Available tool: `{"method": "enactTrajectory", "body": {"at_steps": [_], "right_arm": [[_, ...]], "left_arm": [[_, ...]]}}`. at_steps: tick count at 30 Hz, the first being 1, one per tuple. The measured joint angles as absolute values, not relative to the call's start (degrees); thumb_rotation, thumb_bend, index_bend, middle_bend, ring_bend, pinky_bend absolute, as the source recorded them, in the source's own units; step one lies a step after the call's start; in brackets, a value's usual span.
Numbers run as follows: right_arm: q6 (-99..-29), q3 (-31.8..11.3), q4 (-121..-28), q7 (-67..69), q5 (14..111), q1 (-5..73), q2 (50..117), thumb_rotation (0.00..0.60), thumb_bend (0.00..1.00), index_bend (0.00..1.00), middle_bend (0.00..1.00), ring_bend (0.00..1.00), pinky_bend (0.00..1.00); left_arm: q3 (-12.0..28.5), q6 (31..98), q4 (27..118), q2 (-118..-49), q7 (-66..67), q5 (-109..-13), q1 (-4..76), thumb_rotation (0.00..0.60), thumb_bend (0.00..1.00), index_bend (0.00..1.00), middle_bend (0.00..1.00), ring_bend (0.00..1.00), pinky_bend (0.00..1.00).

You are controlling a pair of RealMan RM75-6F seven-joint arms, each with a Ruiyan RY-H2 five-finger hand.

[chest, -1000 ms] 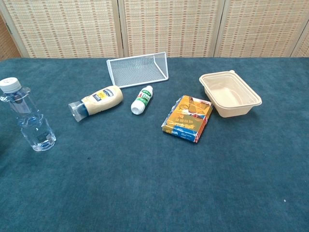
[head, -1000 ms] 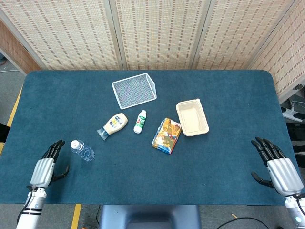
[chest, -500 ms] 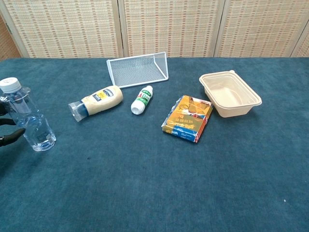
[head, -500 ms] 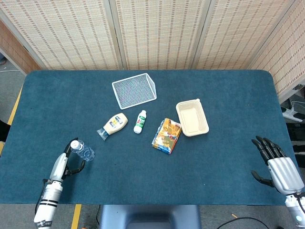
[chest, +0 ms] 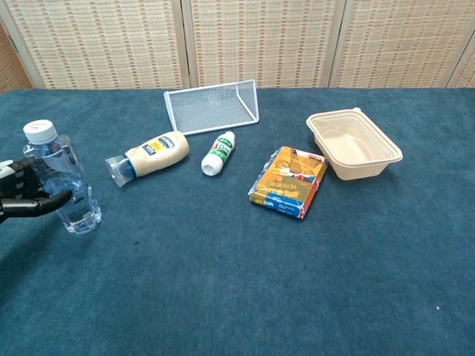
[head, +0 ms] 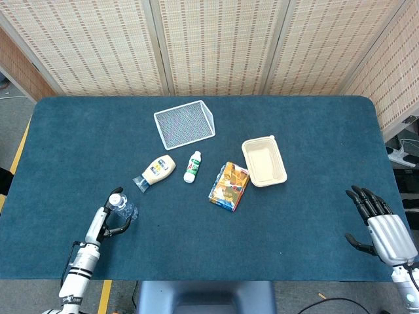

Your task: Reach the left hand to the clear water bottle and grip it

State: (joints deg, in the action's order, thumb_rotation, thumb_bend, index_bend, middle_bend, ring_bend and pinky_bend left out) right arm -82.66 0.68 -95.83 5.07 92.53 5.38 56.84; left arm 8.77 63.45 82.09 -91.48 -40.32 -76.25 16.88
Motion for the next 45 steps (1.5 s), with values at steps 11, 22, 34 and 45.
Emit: {"method": "enactTrajectory", "body": {"at_steps": [11,22,34,45], "right_arm": [[-82.45,0.54,-96.07,5.57,92.13,5.51,56.49,0.6,0.17,0.0,0.01,0.0,0.12],[-81.97,0.72,-96.17,5.07,92.17,5.63,56.5,0.6,0.17,0.0,0.01,0.0,0.12],[-81.81,0.95,-96.42,5.14,92.22,5.58,56.2,0.6,0.17,0.0,0.01,0.0,0.12],[-80.27,1.15,-97.01,4.28,91.52,6.01,56.0,0.6,0.17,0.0,0.01,0.0,0.12]], "left_arm": [[12.27,70.35,76.96,-100.1,-42.92,-74.47,15.92,0.6,0.48,0.33,0.4,0.3,0.22],[12.24,78.68,76.07,-101.74,-37.83,-79.03,15.04,0.6,0.63,0.53,0.63,0.56,0.51],[9.92,93.58,69.68,-101.52,-6.06,-96.81,16.39,0.6,0.65,0.64,0.7,0.63,0.59],[7.66,90.32,78.71,-98.12,-14.91,-93.55,16.2,0.6,0.71,0.7,0.71,0.64,0.6]]}}
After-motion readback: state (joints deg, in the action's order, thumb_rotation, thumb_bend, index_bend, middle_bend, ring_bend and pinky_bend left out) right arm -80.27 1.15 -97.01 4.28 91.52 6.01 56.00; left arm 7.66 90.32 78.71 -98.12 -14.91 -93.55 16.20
